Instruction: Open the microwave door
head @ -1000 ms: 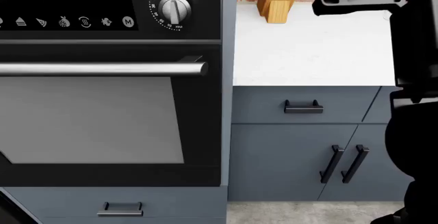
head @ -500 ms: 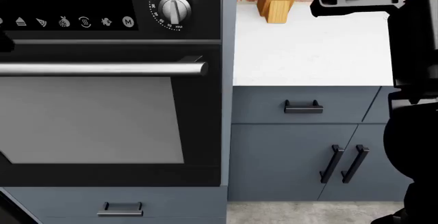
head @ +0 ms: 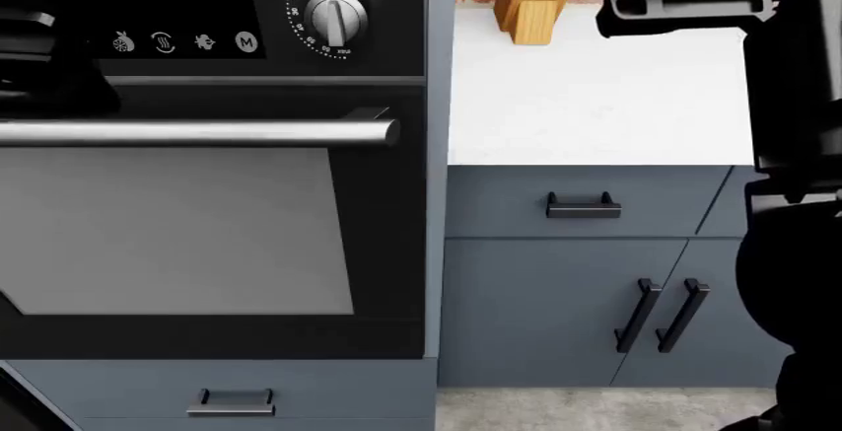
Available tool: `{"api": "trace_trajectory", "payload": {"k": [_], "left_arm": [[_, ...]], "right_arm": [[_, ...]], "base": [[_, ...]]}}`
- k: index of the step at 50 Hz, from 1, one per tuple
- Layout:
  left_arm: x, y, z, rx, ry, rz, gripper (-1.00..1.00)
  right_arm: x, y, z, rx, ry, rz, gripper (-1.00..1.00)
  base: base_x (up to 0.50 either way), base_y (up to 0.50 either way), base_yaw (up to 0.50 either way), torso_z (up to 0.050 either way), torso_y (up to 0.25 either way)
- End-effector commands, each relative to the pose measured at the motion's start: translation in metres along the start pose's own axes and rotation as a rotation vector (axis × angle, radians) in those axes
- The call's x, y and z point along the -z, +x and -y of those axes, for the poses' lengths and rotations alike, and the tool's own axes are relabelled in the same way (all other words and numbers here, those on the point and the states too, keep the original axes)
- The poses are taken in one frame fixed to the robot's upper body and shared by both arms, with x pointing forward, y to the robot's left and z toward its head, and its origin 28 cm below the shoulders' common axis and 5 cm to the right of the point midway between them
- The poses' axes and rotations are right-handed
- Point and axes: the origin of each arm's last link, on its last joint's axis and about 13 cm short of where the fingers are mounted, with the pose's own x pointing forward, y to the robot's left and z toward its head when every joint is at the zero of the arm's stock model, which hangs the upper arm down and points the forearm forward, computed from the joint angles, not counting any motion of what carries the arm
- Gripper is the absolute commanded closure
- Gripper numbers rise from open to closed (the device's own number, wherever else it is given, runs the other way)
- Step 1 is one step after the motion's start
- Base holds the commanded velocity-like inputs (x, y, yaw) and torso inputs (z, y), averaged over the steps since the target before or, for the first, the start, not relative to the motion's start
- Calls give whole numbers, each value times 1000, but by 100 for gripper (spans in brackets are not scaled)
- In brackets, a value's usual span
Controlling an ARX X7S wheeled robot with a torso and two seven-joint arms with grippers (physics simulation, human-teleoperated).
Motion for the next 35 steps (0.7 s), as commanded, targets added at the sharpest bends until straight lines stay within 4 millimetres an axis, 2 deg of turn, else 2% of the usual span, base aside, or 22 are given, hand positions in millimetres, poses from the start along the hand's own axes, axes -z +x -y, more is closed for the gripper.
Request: {"api": "trace_trajectory", "payload": {"k": [1, 25, 35], "left_arm": [[14, 15, 4, 13, 4, -10, -100], [35, 42, 12, 41, -5, -26, -100], [39, 59, 16, 62, -6, -14, -100]], "right_arm": [[2, -1, 1, 3, -3, -4, -100], [0, 1, 1, 1, -10, -1, -100], [-2, 1, 3, 4, -18, 2, -100]], "base": [[0, 0, 0, 0, 0], [0, 0, 0, 0, 0], [0, 0, 0, 0, 0]]}}
